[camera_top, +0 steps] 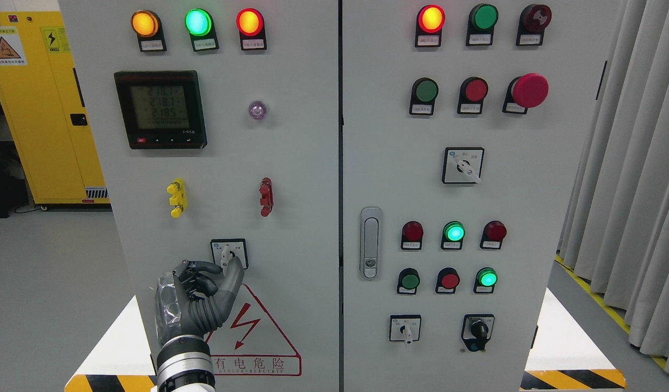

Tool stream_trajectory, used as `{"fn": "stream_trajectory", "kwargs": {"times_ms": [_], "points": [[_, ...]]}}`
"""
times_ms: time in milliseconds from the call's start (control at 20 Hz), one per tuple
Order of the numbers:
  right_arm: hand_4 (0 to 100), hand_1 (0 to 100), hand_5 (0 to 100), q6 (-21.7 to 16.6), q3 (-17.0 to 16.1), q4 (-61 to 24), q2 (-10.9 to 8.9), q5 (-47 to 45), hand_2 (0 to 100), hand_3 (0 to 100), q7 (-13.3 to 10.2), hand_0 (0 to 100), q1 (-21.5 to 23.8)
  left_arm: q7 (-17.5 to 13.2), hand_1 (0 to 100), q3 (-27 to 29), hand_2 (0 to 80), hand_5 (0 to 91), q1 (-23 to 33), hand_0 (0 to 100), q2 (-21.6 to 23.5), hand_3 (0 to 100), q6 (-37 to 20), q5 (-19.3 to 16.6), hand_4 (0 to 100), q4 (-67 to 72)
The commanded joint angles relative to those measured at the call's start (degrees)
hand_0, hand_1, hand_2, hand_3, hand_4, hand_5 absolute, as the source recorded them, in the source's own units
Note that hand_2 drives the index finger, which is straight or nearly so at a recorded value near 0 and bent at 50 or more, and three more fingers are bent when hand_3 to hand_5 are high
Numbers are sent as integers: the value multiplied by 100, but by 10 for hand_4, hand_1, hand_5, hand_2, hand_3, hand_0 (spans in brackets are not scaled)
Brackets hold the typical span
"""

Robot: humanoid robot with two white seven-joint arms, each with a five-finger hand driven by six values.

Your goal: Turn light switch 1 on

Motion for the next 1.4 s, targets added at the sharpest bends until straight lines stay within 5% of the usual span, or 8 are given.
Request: {"fn": "stream_trajectory", "kwargs": {"times_ms": [0,1353], "points": [[0,500,0,4,0,0,0,-167,40,0,5,0,-1,-14,723,-28,634,793,-10,205,-3,934,5,-4,856,13],[0,500,0,4,0,0,0,-167,40,0,5,0,-1,-23,681,-28,657,807,-18,285,-3,948,101,-101,860,31]]}}
